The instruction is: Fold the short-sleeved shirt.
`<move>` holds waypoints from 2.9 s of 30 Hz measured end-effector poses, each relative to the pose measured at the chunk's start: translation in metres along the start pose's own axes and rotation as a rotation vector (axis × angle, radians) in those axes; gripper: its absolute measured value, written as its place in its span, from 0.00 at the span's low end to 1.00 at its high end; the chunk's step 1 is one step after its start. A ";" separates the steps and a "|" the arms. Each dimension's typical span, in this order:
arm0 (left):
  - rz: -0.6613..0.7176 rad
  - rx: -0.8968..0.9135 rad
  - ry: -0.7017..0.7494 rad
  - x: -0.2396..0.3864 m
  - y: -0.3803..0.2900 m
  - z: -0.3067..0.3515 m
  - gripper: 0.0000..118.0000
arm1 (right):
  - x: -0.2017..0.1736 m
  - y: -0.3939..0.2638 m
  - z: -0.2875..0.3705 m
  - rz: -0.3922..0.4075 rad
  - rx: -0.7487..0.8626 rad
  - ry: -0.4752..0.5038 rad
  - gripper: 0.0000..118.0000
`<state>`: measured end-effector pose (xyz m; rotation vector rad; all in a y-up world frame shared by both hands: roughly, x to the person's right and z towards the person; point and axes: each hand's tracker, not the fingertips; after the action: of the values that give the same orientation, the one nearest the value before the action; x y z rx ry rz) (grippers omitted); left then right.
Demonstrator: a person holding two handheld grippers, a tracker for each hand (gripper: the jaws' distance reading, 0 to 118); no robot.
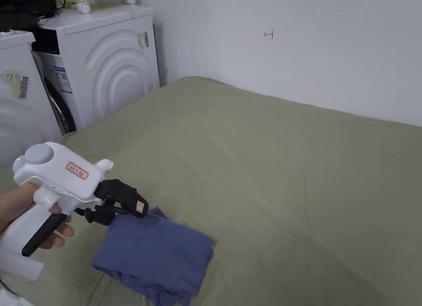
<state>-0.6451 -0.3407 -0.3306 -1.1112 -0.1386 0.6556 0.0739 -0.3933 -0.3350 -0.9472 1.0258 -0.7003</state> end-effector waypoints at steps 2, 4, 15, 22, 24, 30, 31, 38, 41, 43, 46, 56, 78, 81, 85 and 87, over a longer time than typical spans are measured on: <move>-0.025 0.017 0.059 0.006 -0.006 0.009 0.99 | -0.002 0.000 0.006 0.014 0.002 0.008 0.01; -0.041 0.063 0.085 0.011 -0.011 0.018 0.99 | -0.009 0.002 0.011 0.045 -0.001 -0.002 0.01; -0.261 0.405 0.045 0.205 -0.079 0.009 0.00 | -0.079 0.017 0.088 0.331 0.271 -0.293 0.01; -0.454 0.724 0.095 0.380 -0.167 -0.046 0.00 | -0.151 0.034 0.113 0.698 0.562 -0.801 0.01; -0.463 0.834 0.110 0.419 -0.190 -0.055 0.00 | -0.163 0.035 0.115 0.778 0.646 -0.959 0.01; -0.556 0.945 0.203 0.484 -0.216 -0.070 0.00 | -0.165 0.037 0.128 0.848 0.807 -1.085 0.01; -0.569 0.956 0.222 0.490 -0.219 -0.071 0.00 | -0.165 0.037 0.132 0.841 0.809 -1.073 0.01; -0.631 0.995 0.242 0.511 -0.235 -0.069 0.00 | -0.164 0.038 0.146 0.790 0.824 -1.045 0.01; -0.638 0.994 0.246 0.511 -0.236 -0.067 0.00 | -0.168 0.038 0.149 0.788 0.828 -1.041 0.01; -0.628 0.996 0.239 0.511 -0.236 -0.066 0.00 | -0.168 0.038 0.149 0.784 0.835 -1.033 0.01; -0.619 1.000 0.246 0.508 -0.234 -0.064 0.00 | -0.168 0.039 0.149 0.795 0.831 -1.033 0.01; -0.604 1.013 0.266 0.494 -0.226 -0.069 1.00 | -0.169 0.042 0.163 0.786 0.860 -0.983 0.73; -0.613 1.052 0.269 0.514 -0.236 -0.040 1.00 | -0.184 0.040 0.161 0.791 0.848 -0.988 0.73; -0.612 0.990 0.335 0.519 -0.234 -0.043 1.00 | -0.185 0.040 0.161 0.788 0.846 -0.982 0.73; -0.655 1.011 0.332 0.520 -0.236 -0.043 1.00 | -0.186 0.039 0.161 0.796 0.841 -0.986 0.73; -0.636 0.989 0.297 0.520 -0.234 -0.039 1.00 | -0.185 0.040 0.163 0.794 0.841 -0.986 0.73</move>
<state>-0.1116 -0.1488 -0.2572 -0.1563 0.0905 -0.0592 0.1577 -0.1684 -0.2650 -0.0267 0.1018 0.0826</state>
